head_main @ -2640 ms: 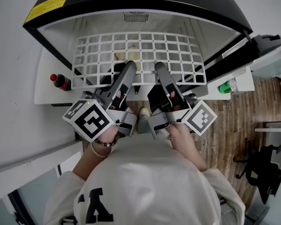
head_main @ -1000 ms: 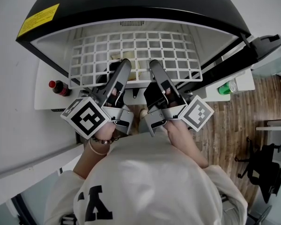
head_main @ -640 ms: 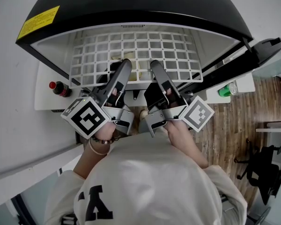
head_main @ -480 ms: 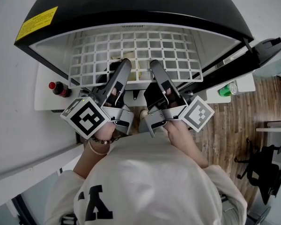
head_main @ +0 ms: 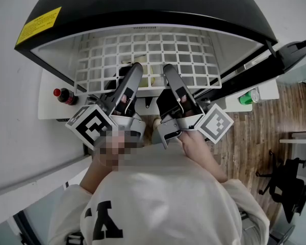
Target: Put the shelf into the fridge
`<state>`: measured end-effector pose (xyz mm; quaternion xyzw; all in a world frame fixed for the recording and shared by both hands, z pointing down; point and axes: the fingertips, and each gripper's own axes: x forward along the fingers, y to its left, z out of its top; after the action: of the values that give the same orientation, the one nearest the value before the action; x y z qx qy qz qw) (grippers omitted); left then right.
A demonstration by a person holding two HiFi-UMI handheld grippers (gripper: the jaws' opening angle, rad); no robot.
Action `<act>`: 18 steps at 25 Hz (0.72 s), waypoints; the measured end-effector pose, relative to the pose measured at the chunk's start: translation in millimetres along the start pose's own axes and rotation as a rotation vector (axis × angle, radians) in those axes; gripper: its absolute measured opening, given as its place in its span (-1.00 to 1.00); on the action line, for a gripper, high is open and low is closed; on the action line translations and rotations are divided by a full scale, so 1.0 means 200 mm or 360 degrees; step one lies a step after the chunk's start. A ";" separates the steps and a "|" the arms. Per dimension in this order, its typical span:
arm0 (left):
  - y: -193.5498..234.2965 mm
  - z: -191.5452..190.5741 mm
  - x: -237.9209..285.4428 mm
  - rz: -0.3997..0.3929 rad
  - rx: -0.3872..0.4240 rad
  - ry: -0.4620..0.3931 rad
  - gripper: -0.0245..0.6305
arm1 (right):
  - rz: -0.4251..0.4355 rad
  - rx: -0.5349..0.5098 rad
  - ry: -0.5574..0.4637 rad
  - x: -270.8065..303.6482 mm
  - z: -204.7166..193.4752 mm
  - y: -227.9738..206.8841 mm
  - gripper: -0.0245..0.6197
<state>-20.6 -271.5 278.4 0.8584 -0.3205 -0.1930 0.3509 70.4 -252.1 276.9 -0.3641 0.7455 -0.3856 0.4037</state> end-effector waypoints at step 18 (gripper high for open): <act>0.02 0.02 0.03 -0.0007 -0.0019 -0.0010 -0.51 | 0.0004 0.0002 0.0013 0.03 0.02 -0.01 -0.68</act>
<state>-20.0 -279.1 278.0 0.8565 -0.3185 -0.1983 0.3546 71.1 -259.6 276.1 -0.3614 0.7473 -0.3872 0.4014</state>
